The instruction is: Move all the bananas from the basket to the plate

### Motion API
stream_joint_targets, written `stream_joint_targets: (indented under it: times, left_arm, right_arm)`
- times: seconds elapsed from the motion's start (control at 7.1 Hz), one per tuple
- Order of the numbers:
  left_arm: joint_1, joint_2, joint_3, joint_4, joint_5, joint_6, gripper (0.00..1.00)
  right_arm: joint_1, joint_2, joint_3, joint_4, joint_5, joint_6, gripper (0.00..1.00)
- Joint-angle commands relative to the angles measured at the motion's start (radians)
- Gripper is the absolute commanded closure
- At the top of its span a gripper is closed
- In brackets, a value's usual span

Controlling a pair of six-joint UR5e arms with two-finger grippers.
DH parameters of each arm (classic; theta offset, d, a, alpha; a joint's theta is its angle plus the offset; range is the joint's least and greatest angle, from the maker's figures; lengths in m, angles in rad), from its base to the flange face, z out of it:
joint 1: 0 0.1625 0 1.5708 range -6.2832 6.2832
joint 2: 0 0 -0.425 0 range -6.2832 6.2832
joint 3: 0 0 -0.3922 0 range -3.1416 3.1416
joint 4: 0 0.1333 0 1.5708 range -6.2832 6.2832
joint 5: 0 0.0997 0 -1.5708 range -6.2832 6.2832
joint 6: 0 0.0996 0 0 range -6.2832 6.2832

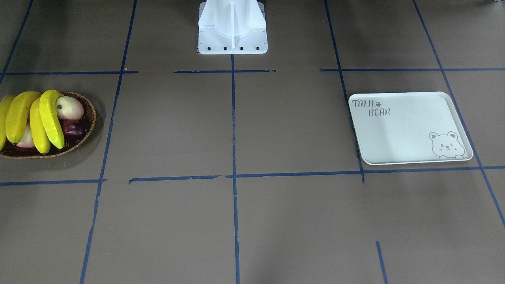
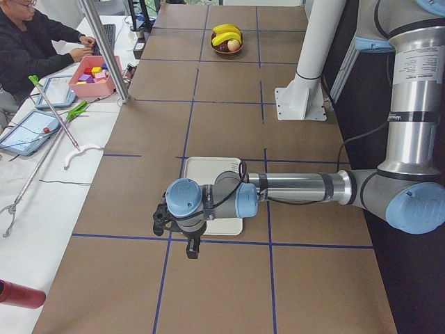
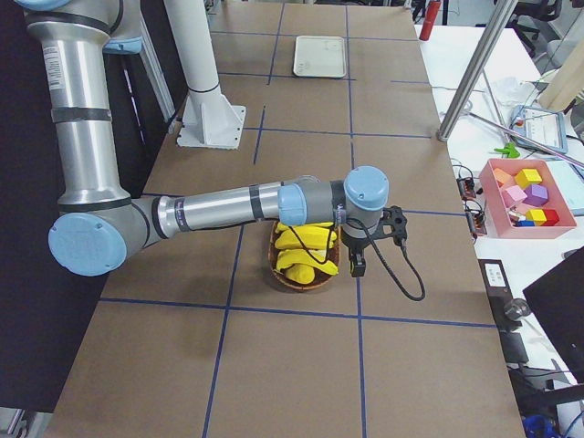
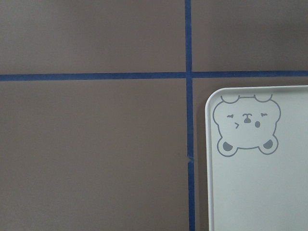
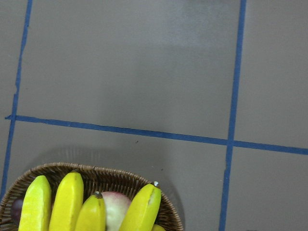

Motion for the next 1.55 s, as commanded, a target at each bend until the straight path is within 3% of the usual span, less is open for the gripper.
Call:
stream_joint_targets:
  times: [0.0,0.7,0.84,0.99,1.13,1.27,1.41]
  left_arm:
    - [0.002,-0.002,-0.005,-0.021,-0.002,-0.006,0.00]
    - [0.000,-0.010,-0.010,-0.026,-0.003,-0.045,0.00]
    - [0.000,-0.010,-0.010,-0.026,-0.003,-0.043,0.00]
    - [0.000,-0.010,-0.010,-0.026,-0.003,-0.043,0.00]
    - [0.000,-0.010,-0.010,-0.026,-0.003,-0.040,0.00]
    - [0.000,-0.008,-0.009,-0.026,-0.003,-0.042,0.00]
    - [0.000,-0.008,-0.008,-0.026,-0.003,-0.042,0.00]
  right_arm:
    - [-0.066,0.004,0.062,0.022,0.008,0.016,0.00]
    - [-0.296,-0.108,0.378,0.026,-0.030,0.408,0.00]
    - [-0.357,-0.128,0.396,0.061,-0.089,0.413,0.00]
    - [-0.399,-0.216,0.391,0.197,-0.154,0.439,0.00]
    - [-0.421,-0.234,0.367,0.304,-0.160,0.495,0.00]
    - [-0.463,-0.235,0.357,0.312,-0.170,0.538,0.03]
    - [-0.488,-0.234,0.356,0.312,-0.191,0.571,0.21]
